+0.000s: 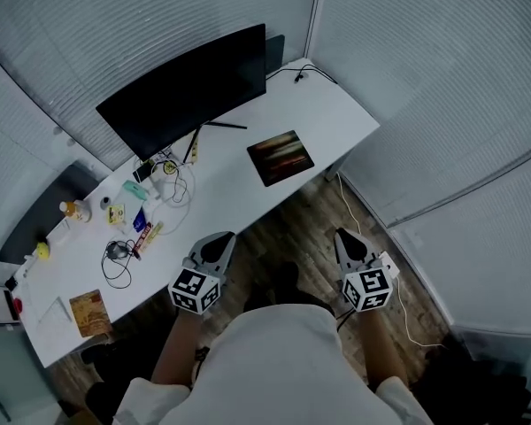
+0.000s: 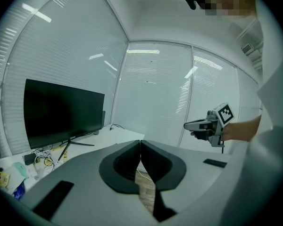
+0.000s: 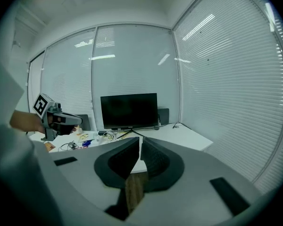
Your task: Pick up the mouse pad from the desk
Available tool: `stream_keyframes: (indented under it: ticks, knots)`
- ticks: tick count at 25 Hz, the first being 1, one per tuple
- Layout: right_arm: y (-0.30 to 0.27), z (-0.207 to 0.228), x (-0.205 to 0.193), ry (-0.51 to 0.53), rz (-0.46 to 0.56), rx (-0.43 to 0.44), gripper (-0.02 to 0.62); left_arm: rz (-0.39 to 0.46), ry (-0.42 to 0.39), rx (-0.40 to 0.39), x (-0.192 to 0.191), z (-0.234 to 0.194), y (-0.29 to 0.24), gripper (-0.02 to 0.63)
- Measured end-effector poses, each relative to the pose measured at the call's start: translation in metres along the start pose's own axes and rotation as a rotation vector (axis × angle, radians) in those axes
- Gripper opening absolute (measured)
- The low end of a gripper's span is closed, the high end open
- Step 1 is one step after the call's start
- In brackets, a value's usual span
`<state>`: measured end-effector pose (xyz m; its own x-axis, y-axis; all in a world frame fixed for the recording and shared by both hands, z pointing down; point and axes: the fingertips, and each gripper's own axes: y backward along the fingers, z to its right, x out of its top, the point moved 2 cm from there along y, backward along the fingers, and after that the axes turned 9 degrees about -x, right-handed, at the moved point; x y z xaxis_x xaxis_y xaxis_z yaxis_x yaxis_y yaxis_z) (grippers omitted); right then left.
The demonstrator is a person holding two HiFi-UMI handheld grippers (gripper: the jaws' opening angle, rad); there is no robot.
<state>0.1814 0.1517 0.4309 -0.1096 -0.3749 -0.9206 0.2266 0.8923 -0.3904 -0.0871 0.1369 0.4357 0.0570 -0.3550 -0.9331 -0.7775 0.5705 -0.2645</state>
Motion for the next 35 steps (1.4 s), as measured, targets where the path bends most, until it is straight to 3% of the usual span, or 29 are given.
stream_keyframes:
  ticks: [17, 25, 35]
  knots:
    - [-0.110, 0.080, 0.026, 0.011, -0.027, 0.136, 0.041, -0.040, 0.016, 0.135, 0.024, -0.039, -0.094, 0.018]
    - [-0.154, 0.098, 0.022, 0.061, -0.056, 0.212, 0.041, -0.050, 0.062, 0.202, 0.023, -0.045, -0.124, 0.018]
    - [-0.191, 0.090, 0.003, 0.114, -0.118, 0.258, 0.041, -0.083, 0.098, 0.218, 0.018, -0.061, -0.140, 0.018]
